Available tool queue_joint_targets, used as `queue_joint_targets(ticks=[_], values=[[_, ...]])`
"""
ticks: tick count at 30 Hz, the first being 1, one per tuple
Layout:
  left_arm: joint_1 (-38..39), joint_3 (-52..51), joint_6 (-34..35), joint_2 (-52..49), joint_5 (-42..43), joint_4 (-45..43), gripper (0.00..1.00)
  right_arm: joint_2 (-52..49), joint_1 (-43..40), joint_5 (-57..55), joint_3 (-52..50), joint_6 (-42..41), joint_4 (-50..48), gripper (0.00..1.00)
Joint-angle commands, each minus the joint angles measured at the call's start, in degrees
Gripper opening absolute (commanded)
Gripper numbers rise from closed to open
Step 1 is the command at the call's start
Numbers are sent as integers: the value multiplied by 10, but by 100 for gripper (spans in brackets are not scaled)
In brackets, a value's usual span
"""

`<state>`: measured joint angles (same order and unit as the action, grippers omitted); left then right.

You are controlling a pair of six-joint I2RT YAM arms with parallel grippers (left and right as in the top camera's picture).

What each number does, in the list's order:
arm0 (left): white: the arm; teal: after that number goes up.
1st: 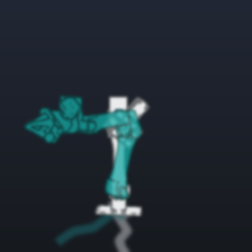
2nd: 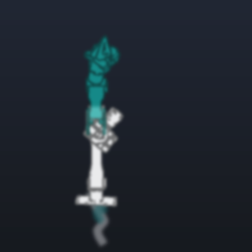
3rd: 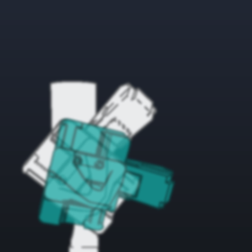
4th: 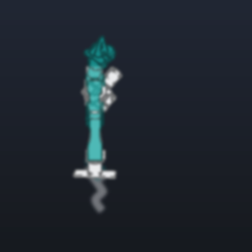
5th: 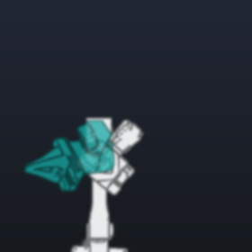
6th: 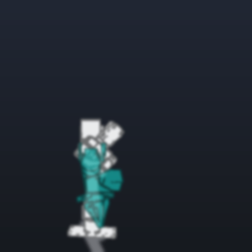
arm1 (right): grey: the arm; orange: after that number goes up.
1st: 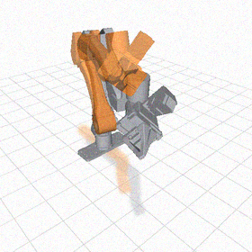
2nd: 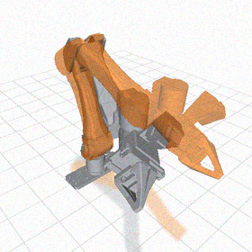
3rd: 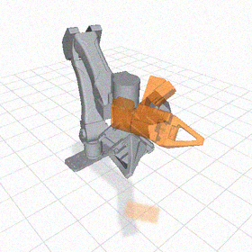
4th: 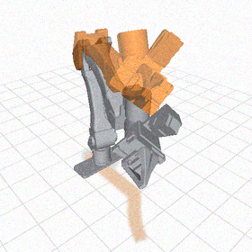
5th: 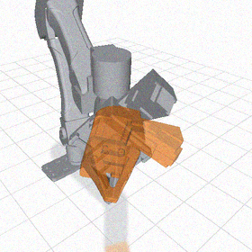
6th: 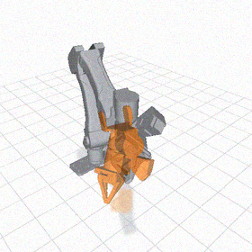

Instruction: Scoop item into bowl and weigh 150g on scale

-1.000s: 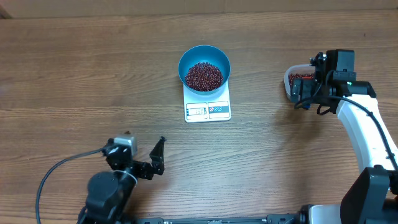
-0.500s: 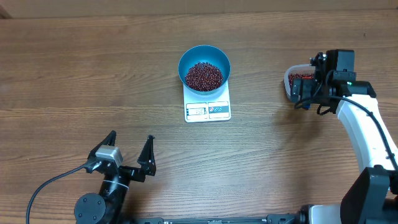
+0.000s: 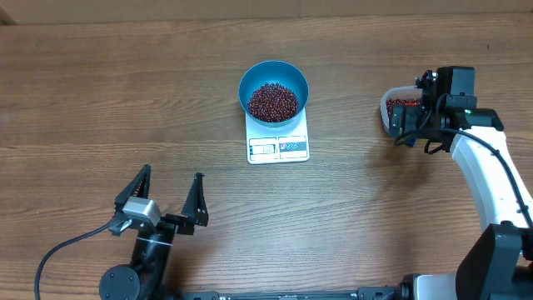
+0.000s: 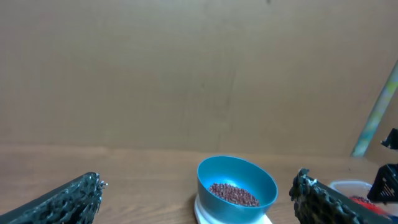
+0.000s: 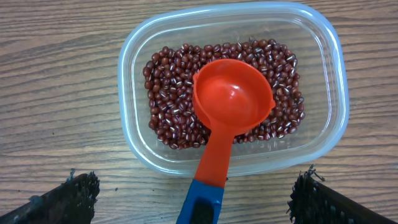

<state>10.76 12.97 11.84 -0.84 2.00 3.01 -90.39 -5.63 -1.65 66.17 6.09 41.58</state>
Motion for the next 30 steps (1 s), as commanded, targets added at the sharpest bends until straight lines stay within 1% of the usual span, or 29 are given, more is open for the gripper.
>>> queue_joint_targets(ticks=[1,9,14,17,20,30], values=[[-4,-33,-11,7,9,-42,99,2,-1,4,13,2,-4,100],[-4,-125,-11,7,17,-209,99,2,-1,4,13,2,-4,100],[-4,-127,-30,7,20,-206,99,2,-1,4,13,2,-4,100],[-4,-127,-45,7,19,-195,100,2,-1,4,13,2,-4,100],[-5,-127,-72,7,19,-158,100,2,-1,4,13,2,-4,100],[-35,-127,-71,7,-16,-8,100,2,-1,4,13,2,-4,100]])
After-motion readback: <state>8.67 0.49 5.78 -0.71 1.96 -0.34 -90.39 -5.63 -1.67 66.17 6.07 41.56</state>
